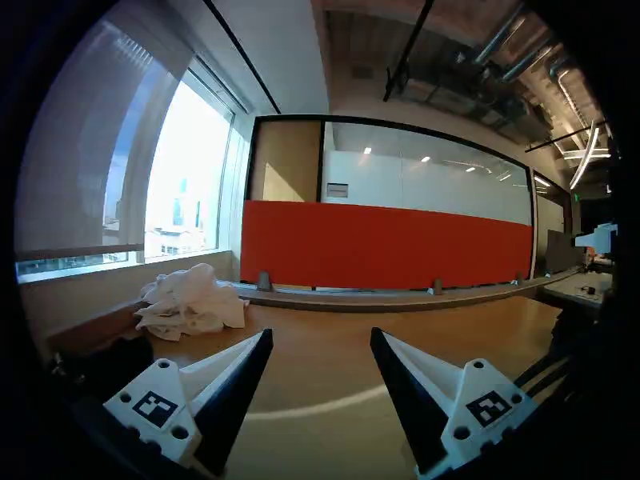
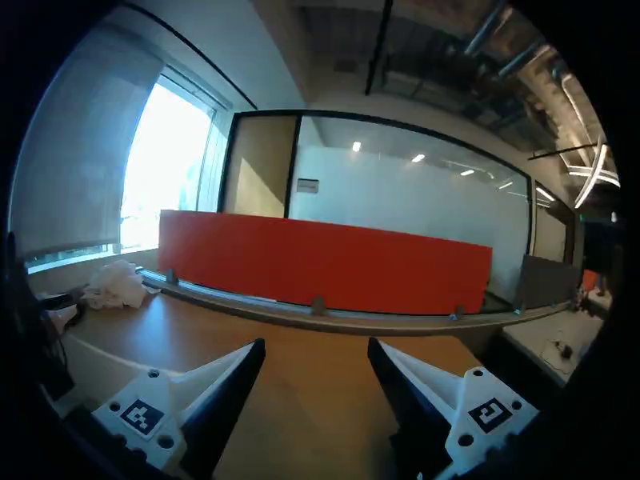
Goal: Fold towel
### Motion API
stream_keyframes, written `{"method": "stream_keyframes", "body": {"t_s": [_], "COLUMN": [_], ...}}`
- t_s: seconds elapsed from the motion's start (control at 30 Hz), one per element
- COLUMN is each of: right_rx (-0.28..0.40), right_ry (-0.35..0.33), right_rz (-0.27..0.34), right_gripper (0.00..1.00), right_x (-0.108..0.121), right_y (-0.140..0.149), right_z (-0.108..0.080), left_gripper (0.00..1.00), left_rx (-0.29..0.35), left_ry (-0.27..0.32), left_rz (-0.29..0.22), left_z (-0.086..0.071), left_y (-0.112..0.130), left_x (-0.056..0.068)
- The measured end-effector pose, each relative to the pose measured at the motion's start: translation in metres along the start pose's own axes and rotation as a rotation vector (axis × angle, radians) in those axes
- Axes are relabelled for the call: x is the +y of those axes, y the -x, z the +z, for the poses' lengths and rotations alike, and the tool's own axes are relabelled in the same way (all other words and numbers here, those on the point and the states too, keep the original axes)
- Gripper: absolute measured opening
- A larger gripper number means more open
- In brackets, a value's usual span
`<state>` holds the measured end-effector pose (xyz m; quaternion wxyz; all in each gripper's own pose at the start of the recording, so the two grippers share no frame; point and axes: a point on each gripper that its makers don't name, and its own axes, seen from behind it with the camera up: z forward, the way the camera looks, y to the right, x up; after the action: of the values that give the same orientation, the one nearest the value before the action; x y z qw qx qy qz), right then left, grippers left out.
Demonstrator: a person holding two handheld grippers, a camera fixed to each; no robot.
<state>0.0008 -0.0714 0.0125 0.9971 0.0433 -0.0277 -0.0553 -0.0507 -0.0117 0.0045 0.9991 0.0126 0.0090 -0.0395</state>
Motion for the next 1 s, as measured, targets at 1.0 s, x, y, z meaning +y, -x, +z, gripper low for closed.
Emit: {"method": "stream_keyframes", "body": {"t_s": [1.0], "right_rx": [0.005], "right_ry": [0.032], "right_rz": [-0.064], "right_gripper": [1.0], "right_x": [0.009], "right_y": [0.033], "right_z": [0.017], "left_gripper": [0.9], "left_rx": [0.02], "left_ry": [-0.015], "left_rz": [0.068], "left_z": [0.007], "left_y": [0.052], "left_x": [0.003]}}
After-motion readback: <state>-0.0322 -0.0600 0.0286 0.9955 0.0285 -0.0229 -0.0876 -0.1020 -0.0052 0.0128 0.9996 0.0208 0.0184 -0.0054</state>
